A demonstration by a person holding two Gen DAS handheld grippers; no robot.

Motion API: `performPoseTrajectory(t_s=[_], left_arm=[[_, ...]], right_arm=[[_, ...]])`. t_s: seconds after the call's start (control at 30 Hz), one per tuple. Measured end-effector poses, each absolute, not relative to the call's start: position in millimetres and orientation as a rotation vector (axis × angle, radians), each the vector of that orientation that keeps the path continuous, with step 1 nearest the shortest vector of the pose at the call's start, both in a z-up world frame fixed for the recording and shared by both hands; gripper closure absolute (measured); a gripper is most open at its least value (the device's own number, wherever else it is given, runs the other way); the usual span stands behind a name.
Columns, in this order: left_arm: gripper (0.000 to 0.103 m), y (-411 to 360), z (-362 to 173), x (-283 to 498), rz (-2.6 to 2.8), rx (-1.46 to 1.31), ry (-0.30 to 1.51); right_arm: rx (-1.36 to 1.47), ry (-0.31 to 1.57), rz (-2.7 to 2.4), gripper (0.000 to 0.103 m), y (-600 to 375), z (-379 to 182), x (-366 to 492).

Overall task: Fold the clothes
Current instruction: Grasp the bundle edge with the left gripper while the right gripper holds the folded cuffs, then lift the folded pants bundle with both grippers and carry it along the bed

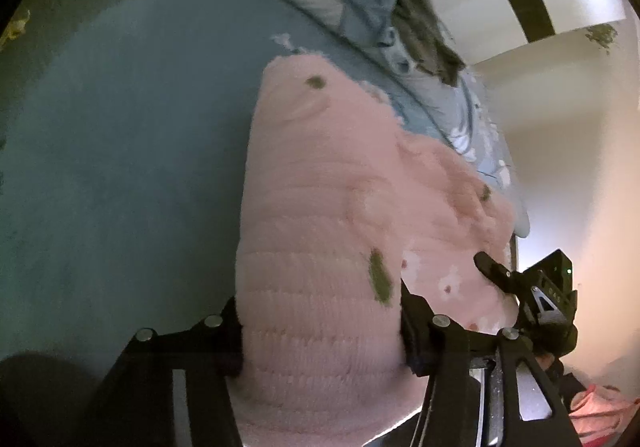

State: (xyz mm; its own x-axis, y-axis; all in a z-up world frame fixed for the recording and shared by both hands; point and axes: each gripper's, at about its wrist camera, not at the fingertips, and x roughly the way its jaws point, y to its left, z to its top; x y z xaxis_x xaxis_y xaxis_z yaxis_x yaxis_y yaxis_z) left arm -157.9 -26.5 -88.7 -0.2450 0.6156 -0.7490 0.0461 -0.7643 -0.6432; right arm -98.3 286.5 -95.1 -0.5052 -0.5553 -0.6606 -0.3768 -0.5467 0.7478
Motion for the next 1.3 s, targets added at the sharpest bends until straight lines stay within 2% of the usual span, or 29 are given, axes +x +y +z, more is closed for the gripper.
performPoseTrajectory(t_s=[0.2, 0.4, 0.73, 1.03, 1.3], left_arm=[[0.045, -8, -55, -150, 2.081, -1.570, -0.744], [0.045, 36, -17, -146, 2.070, -1.506, -0.612], [0.045, 180, 32, -141, 1.926, -1.424, -0.326], [0.045, 343, 18, -115, 1.662, -1.463, -0.148], [0.045, 462, -9, -62, 1.486, -1.507, -0.058]], right_arm=[[1.408, -1.412, -2.225, 0.053, 297, -68, -74], [1.294, -1.407, -2.268, 0.053, 330, -39, -43], [1.174, -1.439, -2.414, 0.053, 446, -7, 23], [1.202, -1.439, -2.610, 0.053, 561, 5, 116], [1.383, -1.392, -2.696, 0.053, 655, -2, 179]])
